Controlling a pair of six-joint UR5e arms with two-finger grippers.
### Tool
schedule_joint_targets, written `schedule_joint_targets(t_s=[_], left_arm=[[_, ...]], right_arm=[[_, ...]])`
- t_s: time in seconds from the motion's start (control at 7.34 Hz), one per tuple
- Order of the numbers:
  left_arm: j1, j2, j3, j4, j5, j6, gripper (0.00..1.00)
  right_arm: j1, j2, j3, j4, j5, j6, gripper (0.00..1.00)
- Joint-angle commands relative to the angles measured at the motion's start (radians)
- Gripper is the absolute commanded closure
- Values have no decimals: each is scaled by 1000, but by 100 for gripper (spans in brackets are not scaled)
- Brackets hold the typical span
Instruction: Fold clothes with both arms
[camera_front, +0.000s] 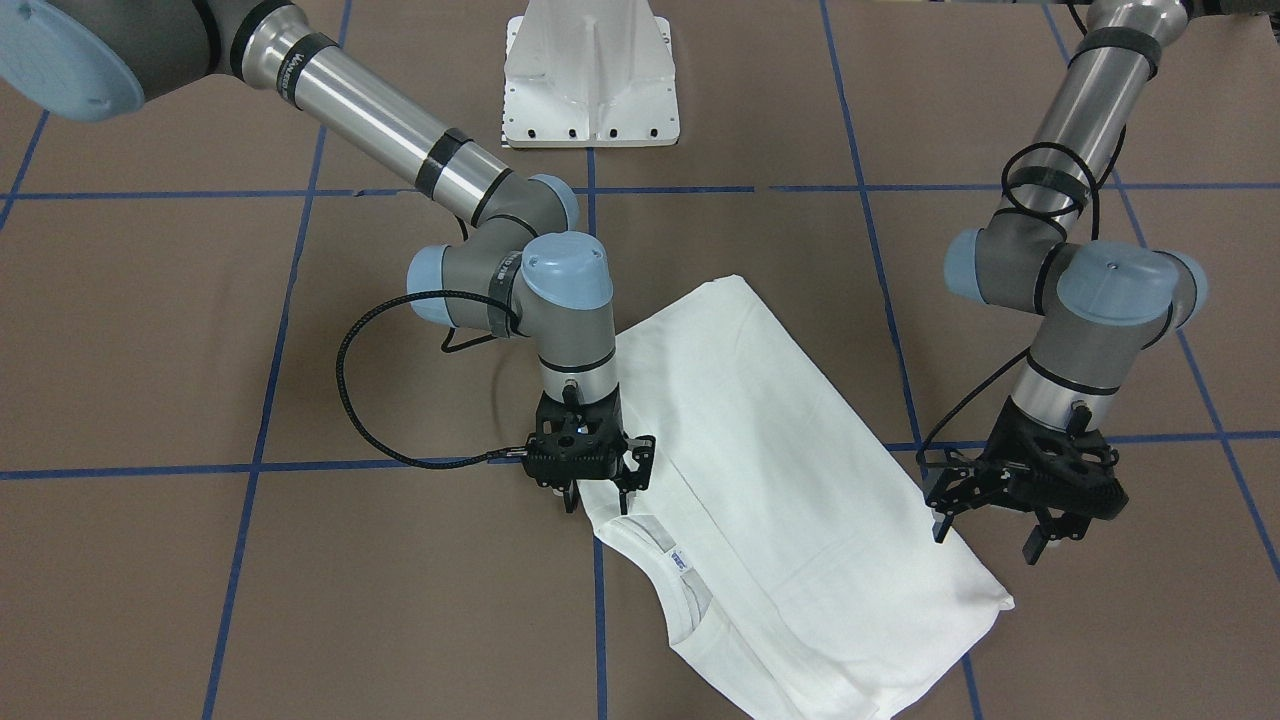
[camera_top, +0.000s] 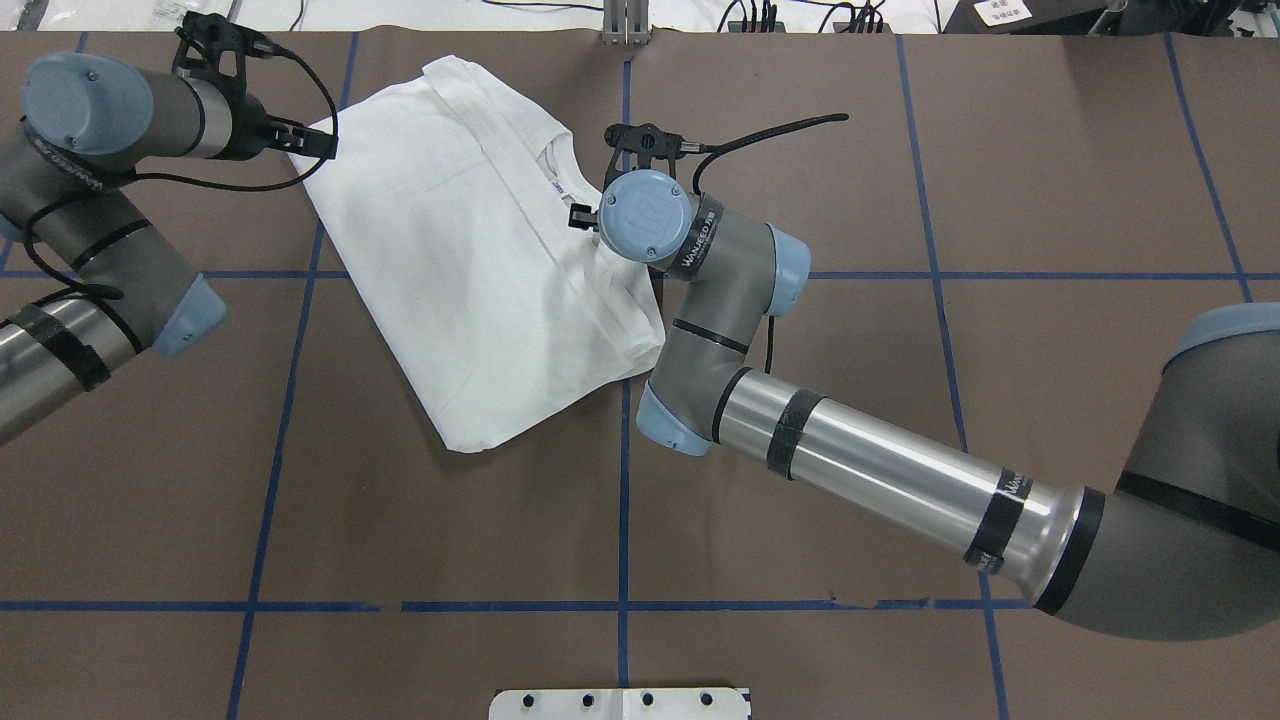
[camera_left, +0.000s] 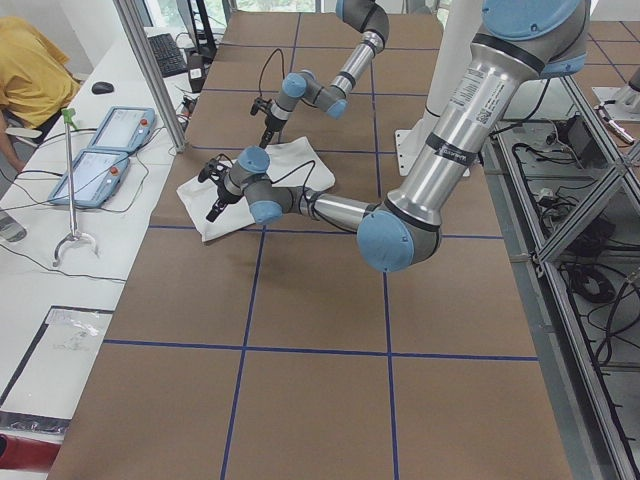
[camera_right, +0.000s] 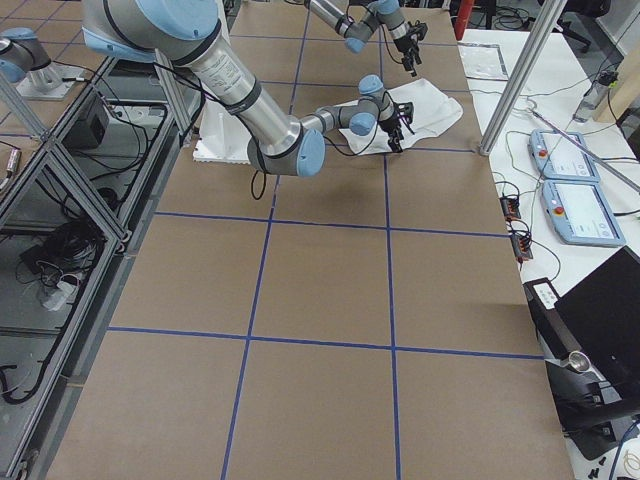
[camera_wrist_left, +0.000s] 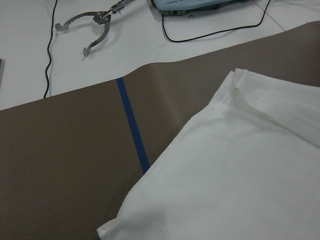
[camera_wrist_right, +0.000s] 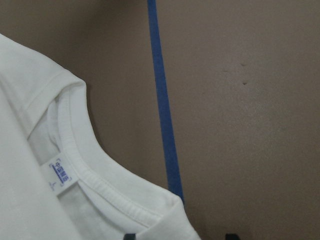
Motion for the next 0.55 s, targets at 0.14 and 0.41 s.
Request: schedule_joint_targets(t_s=[0.14, 0.41], left_arm=[[0, 0, 0, 0, 0, 0, 0], [0, 0, 0, -2, 0, -2, 0]], right_arm=[[-2, 2, 3, -5, 0, -10, 100], [0, 3, 19, -8, 1, -25, 100]])
